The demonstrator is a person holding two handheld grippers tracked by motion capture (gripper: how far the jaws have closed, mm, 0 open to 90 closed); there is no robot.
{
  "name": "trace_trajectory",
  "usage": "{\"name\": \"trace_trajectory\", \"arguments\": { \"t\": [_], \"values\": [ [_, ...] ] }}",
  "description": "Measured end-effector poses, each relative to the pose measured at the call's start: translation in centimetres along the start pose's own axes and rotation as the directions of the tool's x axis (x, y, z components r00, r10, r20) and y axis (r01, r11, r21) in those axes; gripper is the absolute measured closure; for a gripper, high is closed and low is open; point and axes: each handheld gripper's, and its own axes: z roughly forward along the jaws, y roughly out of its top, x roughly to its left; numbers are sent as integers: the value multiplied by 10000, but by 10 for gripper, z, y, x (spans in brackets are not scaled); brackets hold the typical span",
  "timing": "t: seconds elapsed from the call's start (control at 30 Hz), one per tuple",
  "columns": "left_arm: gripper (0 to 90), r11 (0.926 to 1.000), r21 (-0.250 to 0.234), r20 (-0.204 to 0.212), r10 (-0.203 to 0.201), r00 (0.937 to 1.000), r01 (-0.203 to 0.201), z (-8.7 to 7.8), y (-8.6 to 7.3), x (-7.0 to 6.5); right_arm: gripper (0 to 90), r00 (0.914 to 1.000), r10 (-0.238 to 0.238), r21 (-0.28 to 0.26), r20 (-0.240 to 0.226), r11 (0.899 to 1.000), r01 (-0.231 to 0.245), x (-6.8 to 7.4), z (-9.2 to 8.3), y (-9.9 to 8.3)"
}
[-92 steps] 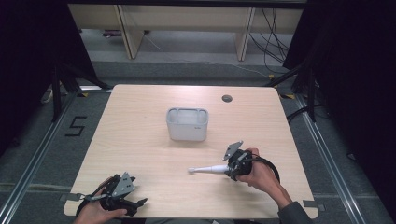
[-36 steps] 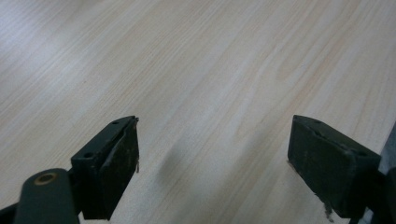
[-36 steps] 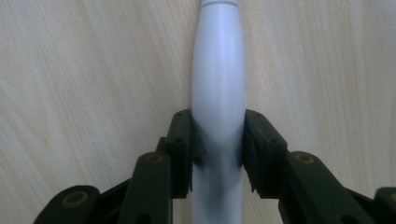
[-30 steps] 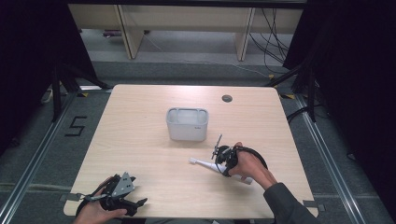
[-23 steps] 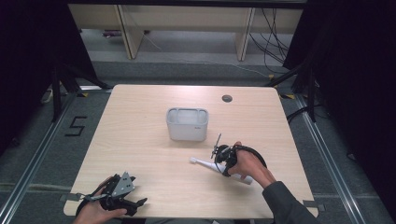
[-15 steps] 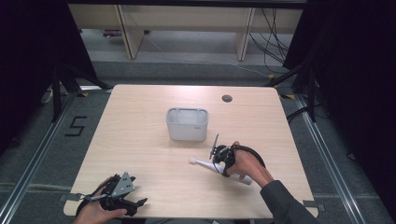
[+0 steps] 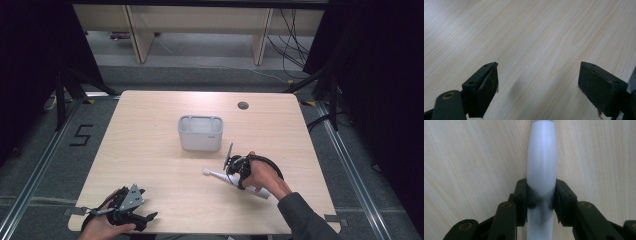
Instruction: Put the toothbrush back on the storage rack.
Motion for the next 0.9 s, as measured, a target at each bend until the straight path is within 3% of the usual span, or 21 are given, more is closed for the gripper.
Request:
{"name": "trace_trajectory", "arguments": {
  "t": [0.1,0.17,0.27,0.33,0.6,0.7,0.87,0.9],
  "values": [
    [163,10000,23,18,1,10000,-2,0,0,0,667,10000,-25,11,87,10000,25,0,-1,-1],
    [163,10000,-50,-39,-82,10000,82,1,0,0,667,9996,265,-191,-126,9995,-268,1,1,-2],
    [163,9999,103,-14,93,10000,-93,0,0,1,667,9996,237,-222,-181,9995,-241,2,1,-3],
    [163,10000,-6,-71,-39,10000,39,1,0,0,667,9999,31,-122,154,9999,-29,1,-1,-3],
    [162,10000,20,2,11,10000,-11,0,0,0,668,9995,273,-390,125,9989,-268,2,-6,-7],
    [163,10000,33,-7,-14,10000,14,1,0,1,668,9993,315,-844,180,9960,-299,-1,-9,-13],
    [163,10000,29,5,-52,10000,52,1,-1,0,668,9983,571,-1050,147,9929,-552,-1,-18,-19],
    [163,10000,-6,-30,-67,10000,67,1,0,0,668,9984,518,-1449,244,9883,-477,-2,-22,-22]
  ]
}}
